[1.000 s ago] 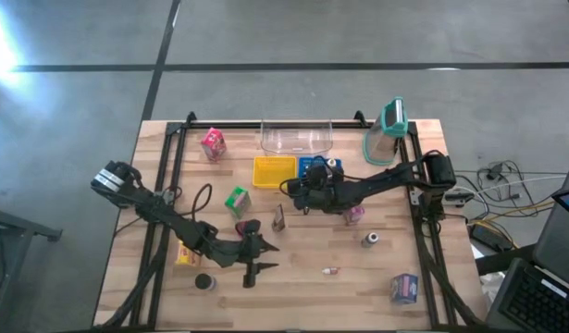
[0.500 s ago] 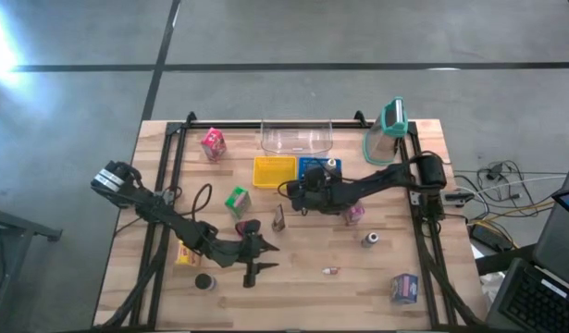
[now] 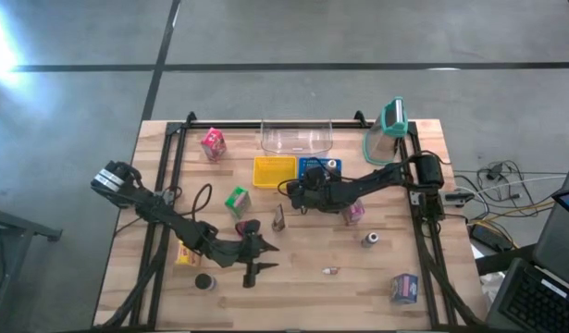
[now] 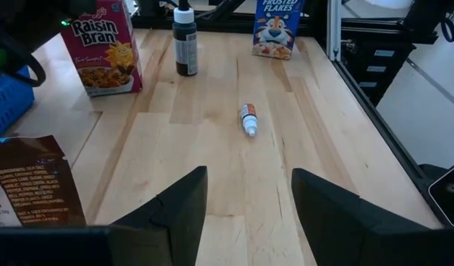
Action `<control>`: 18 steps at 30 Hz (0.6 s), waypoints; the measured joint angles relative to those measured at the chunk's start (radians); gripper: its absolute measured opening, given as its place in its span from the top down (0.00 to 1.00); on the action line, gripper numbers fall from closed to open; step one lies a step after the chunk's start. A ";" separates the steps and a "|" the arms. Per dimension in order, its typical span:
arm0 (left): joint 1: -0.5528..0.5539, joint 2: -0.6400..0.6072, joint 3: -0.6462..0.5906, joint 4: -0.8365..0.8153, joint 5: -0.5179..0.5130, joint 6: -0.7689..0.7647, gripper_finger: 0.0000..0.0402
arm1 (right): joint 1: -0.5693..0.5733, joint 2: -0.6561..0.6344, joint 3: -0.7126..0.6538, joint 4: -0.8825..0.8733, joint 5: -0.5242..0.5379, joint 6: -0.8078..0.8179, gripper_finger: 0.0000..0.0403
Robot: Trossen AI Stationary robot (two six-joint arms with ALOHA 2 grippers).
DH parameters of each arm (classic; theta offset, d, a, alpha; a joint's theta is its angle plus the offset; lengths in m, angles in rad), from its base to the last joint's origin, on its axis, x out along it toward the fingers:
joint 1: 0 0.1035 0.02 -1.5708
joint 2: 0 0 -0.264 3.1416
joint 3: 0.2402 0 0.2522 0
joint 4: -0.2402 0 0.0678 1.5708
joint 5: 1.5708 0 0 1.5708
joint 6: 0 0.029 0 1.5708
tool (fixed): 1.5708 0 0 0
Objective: Pick & Place Kitchen Items
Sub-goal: Put the purple food coloring bottle into the blue bin
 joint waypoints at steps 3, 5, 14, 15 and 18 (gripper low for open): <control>0.000 0.000 0.000 0.000 0.007 -0.002 0.49 | 0.000 0.000 0.000 0.000 0.000 -0.008 0.84; 0.000 0.000 0.000 0.000 0.009 -0.002 0.49 | 0.000 0.000 0.000 -0.001 0.000 -0.011 0.83; 0.000 0.000 0.000 0.002 0.011 -0.003 0.49 | -0.006 0.000 -0.001 -0.002 -0.008 -0.023 0.83; 0.000 0.000 0.000 0.002 0.011 -0.003 0.49 | -0.006 0.000 -0.001 -0.003 -0.009 -0.023 0.84; 0.000 0.000 0.000 0.002 0.011 -0.003 0.49 | -0.006 0.000 -0.001 -0.003 -0.010 -0.025 0.84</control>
